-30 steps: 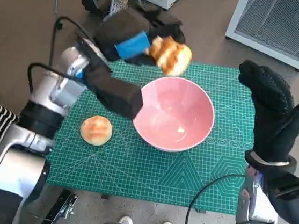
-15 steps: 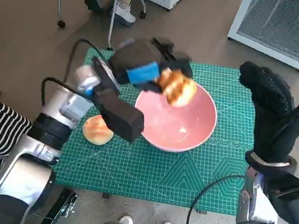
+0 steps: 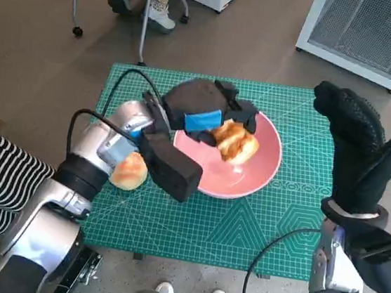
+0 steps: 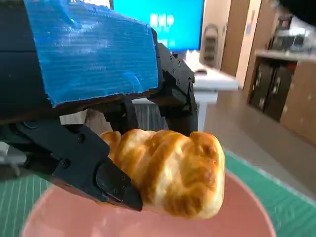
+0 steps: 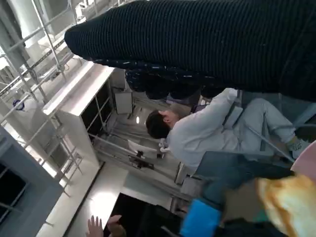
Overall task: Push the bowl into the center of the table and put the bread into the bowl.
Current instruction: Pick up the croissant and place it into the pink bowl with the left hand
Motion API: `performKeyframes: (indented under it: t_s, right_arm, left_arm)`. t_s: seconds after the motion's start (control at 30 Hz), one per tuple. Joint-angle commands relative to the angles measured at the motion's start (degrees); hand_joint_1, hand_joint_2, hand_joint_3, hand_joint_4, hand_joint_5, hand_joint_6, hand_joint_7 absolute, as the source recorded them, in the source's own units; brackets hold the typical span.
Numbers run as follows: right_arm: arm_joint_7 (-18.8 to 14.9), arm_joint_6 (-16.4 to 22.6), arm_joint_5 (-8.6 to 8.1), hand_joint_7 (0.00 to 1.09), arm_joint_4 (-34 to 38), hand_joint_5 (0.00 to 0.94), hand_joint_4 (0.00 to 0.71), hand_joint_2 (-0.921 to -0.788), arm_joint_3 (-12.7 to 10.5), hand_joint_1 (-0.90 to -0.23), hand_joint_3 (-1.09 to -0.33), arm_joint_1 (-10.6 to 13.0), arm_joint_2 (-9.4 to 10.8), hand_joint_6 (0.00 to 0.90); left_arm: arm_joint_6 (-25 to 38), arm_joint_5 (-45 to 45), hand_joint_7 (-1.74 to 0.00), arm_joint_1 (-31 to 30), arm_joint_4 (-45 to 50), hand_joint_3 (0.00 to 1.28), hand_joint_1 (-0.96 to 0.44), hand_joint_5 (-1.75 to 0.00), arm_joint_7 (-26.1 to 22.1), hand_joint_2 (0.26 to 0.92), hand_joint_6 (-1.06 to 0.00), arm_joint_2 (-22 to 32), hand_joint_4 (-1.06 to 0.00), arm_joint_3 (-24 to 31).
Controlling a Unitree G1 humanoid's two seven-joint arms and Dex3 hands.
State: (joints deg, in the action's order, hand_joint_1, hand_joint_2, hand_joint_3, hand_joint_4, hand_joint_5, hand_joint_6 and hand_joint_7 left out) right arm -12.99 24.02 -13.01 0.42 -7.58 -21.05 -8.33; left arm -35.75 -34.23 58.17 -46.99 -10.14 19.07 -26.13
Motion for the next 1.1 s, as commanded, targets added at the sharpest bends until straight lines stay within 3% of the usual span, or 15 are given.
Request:
performKeyframes:
  t_s: [0.03,0.1,0.2,0.3,0.47,0.63,1.1]
  right_arm:
    - [0.8,-0.3,0.99,0.36,0.2,0.000,0.215,-0.921,0.1,-0.711,-0.694,1.5,0.6,0.149]
    - [1.0,-0.3,1.06,0.36,0.0,0.000,0.215,-0.921,0.2,-0.711,-0.694,1.6,0.7,0.149]
    - [1.1,-0.4,1.13,0.36,-0.1,0.000,0.215,-0.921,0.2,-0.711,-0.694,1.7,0.8,0.148]
    - [1.2,-0.3,1.17,0.36,-0.2,0.000,0.214,-0.921,0.3,-0.711,-0.693,1.7,0.9,0.148]
    - [1.2,-0.2,1.28,0.36,-0.1,0.000,0.214,-0.921,0.4,-0.711,-0.693,1.8,1.1,0.147]
    - [1.3,-0.1,1.50,0.36,-0.1,0.000,0.215,-0.921,0.5,-0.713,-0.693,1.9,1.4,0.146]
    - [1.3,-0.5,1.72,0.36,-0.9,0.000,0.211,-0.921,0.8,-0.715,-0.692,2.4,2.0,0.145]
  left_arm:
    - [1.1,4.0,-0.85,0.6,-1.8,0.09,-0.13,-0.43,-6.5,0.860,-0.48,-1.2,-0.55,0.9]
    - [1.5,6.7,-0.48,0.5,-2.5,0.04,-0.10,-0.18,-10.5,0.818,-0.43,-1.5,-0.48,1.7]
    - [2.2,9.4,-0.24,0.4,-2.4,0.01,-0.08,-0.06,-15.2,0.770,-0.36,-1.1,-0.34,2.6]
    - [3.0,10.3,-0.13,0.2,-0.7,0.01,-0.10,-0.02,-18.0,0.738,-0.29,-0.1,-0.21,3.0]
    - [3.3,11.5,-0.06,-0.4,2.4,0.01,-0.28,0.00,-20.9,0.732,-0.23,2.0,-0.12,4.1]
    - [5.1,15.4,-0.03,-1.8,7.2,0.02,-0.52,0.00,-25.5,0.769,-0.20,4.2,-0.08,6.5]
    - [12.8,25.0,-0.01,-9.0,24.7,0.00,-0.44,0.00,-34.7,0.761,-0.21,15.4,-0.05,15.5]
